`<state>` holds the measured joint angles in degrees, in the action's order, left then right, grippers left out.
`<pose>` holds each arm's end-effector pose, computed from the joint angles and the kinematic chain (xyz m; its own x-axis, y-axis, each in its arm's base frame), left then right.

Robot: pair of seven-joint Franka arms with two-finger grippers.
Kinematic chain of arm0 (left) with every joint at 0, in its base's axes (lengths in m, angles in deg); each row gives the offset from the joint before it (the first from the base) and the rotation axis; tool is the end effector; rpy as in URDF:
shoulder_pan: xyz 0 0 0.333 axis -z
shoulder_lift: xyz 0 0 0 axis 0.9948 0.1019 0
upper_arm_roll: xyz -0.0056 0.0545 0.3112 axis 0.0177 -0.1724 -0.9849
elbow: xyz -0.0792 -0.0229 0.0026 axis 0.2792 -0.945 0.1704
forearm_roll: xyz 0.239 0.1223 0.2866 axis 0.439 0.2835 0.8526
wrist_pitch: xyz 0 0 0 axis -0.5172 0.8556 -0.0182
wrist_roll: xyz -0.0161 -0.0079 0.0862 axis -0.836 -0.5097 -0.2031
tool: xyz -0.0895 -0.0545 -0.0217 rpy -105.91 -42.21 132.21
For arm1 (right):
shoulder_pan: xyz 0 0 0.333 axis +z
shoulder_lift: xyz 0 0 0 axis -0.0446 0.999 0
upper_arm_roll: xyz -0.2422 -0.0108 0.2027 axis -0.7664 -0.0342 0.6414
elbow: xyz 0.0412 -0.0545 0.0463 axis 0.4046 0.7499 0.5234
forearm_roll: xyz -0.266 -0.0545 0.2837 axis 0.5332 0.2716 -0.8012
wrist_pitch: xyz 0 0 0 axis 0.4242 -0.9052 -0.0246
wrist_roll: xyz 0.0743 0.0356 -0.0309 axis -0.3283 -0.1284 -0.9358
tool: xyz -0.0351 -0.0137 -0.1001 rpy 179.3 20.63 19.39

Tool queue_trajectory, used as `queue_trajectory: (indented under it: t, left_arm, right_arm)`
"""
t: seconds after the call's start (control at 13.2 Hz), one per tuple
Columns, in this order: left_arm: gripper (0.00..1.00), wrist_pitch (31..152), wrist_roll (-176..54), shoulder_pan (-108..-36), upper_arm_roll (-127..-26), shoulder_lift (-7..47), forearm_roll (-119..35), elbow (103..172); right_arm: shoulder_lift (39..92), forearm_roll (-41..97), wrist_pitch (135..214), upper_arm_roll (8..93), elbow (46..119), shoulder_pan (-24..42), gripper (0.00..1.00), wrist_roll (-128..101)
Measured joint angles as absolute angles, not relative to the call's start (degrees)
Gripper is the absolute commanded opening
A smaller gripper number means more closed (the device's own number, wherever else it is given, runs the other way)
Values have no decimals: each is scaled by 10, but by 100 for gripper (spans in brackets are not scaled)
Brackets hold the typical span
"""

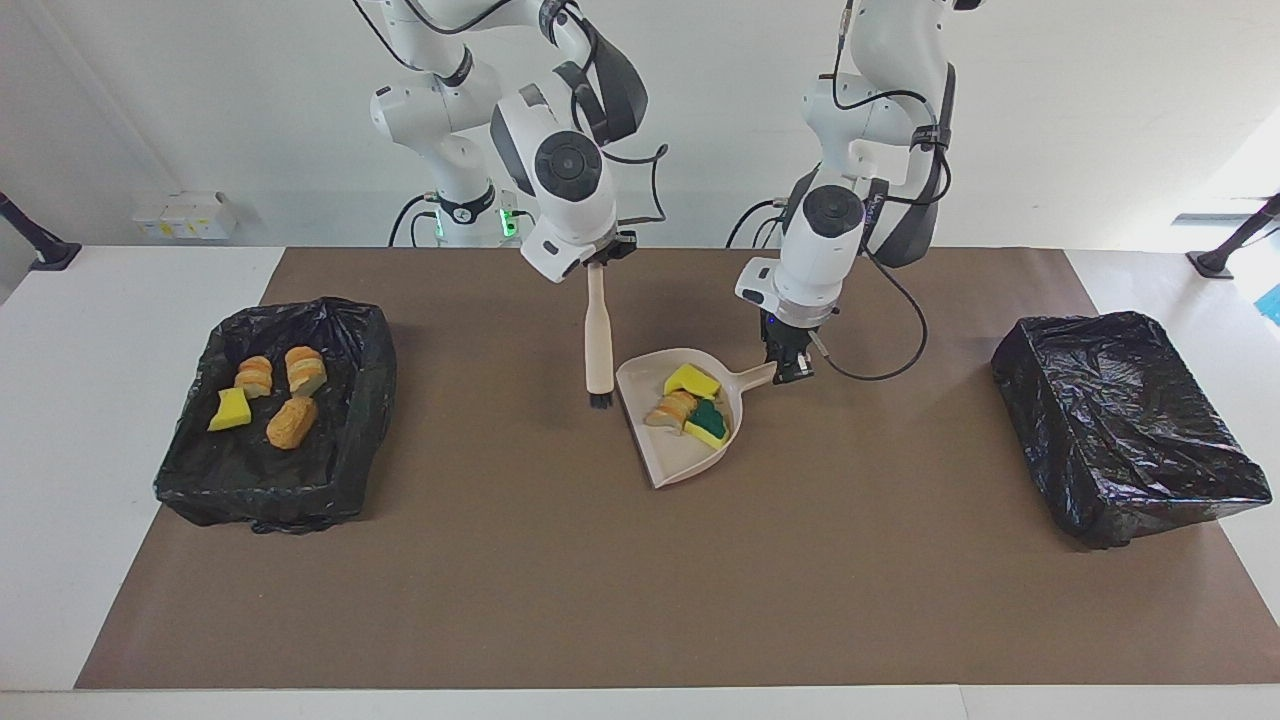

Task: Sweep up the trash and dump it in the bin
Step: 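Carry the loaded dustpan over the bin nearest the left gripper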

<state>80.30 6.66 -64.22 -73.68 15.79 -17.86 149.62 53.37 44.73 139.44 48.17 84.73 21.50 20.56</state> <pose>0.5022 -0.2427 0.3660 0.2158 -0.9763 0.0167 -0.9764 -0.2155 0.0141 0.4410 0.2782 0.4632 0.8608 0.0233 -0.5084 0.0231 -0.9997 -0.0067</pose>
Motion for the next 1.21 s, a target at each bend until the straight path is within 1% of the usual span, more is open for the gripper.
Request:
queue_trajectory:
  t: [0.08,0.23,0.38,0.53,0.68,0.83,0.91,1.06,1.21]
  left_arm:
    - [0,788,83,-657,-738,157,-181,1482]
    - [0,732,108,-685,-739,157,-183,1434]
    - [0,693,150,-716,-740,156,-193,1387]
    - [0,667,208,-758,-741,157,-203,1356]
    - [0,643,269,-804,-742,159,-209,1329]
    - [0,624,332,-850,-742,163,-212,1305]
    - [0,620,360,-871,-742,165,-212,1298]
    - [0,613,434,-912,-744,170,-212,1290]
    - [0,612,511,-965,-747,172,-212,1289]
  right_arm:
    - [521,448,1375,483,856,216,0,210]
    - [492,449,1380,486,903,221,0,210]
    - [458,443,1445,487,976,236,0,210]
    - [446,419,1512,489,1019,267,0,237]
    - [455,394,1579,490,1033,302,0,273]
    - [487,381,1647,492,1034,340,0,303]
    - [504,378,1669,492,1032,355,0,310]
    - [537,375,1698,492,1028,383,0,313]
    - [553,375,1702,492,1024,395,0,313]
